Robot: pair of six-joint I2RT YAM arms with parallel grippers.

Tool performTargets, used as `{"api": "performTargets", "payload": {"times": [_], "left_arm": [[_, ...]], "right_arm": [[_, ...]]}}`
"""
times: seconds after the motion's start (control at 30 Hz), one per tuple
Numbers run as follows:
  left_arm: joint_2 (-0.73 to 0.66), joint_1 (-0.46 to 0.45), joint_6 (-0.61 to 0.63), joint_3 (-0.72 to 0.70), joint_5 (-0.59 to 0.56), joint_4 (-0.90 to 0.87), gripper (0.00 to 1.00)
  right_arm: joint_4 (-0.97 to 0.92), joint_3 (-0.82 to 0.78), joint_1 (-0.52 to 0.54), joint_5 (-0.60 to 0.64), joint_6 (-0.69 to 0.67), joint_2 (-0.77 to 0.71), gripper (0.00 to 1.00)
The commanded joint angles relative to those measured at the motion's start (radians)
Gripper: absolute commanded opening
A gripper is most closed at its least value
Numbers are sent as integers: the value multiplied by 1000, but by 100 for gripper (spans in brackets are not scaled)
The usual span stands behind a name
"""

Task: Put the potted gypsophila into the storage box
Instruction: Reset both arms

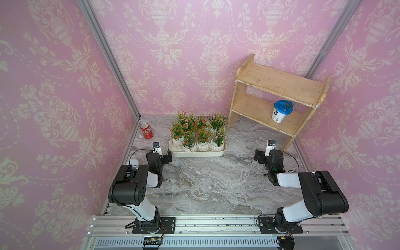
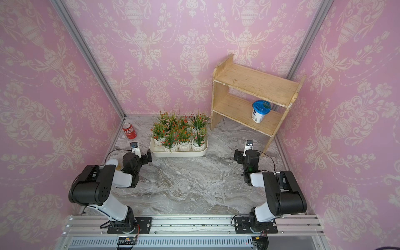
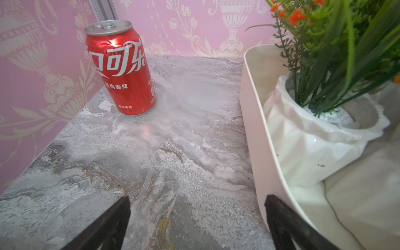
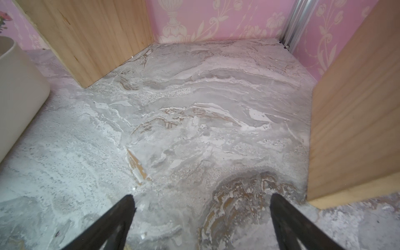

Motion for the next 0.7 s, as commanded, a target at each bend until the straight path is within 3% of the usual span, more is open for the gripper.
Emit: {"api": "performTargets", "payload": {"times": [0.0, 0.13, 0.67], "left_arm": [[2, 2, 35, 23, 49, -20, 99], [1, 2, 34, 22, 47, -19, 99], [2, 2, 34, 24, 44, -23, 99]], "right_arm": [[34, 8, -4, -19, -13, -5, 100], [-11, 31, -6, -86, -34, -8, 100], [-11, 30, -8, -89, -35, -8, 100]]}}
